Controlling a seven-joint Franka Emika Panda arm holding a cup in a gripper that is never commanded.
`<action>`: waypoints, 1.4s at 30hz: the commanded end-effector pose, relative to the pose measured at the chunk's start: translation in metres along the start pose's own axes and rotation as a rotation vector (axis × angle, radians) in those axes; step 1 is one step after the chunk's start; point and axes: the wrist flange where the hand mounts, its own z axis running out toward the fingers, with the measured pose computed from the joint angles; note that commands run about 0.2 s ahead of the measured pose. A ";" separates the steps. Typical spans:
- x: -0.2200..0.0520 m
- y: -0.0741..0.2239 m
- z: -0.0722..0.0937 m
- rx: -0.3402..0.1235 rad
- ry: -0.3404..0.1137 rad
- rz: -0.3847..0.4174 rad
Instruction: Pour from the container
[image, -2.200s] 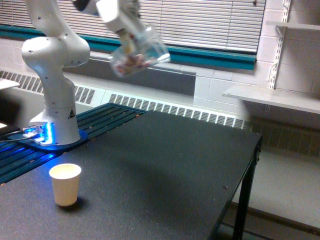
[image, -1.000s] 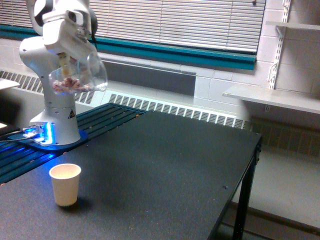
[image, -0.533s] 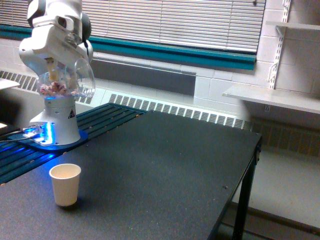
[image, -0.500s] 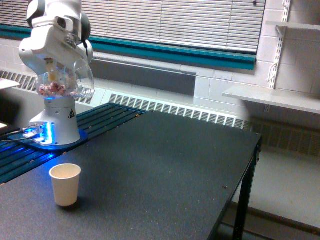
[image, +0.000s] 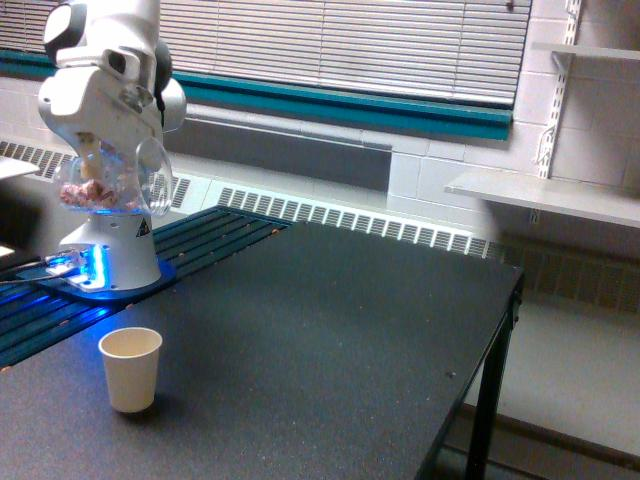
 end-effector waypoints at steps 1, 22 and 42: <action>0.005 0.004 0.010 -0.006 0.017 0.000; -0.018 0.047 0.035 -0.102 -0.014 0.003; -0.013 0.038 0.049 -0.116 -0.018 -0.068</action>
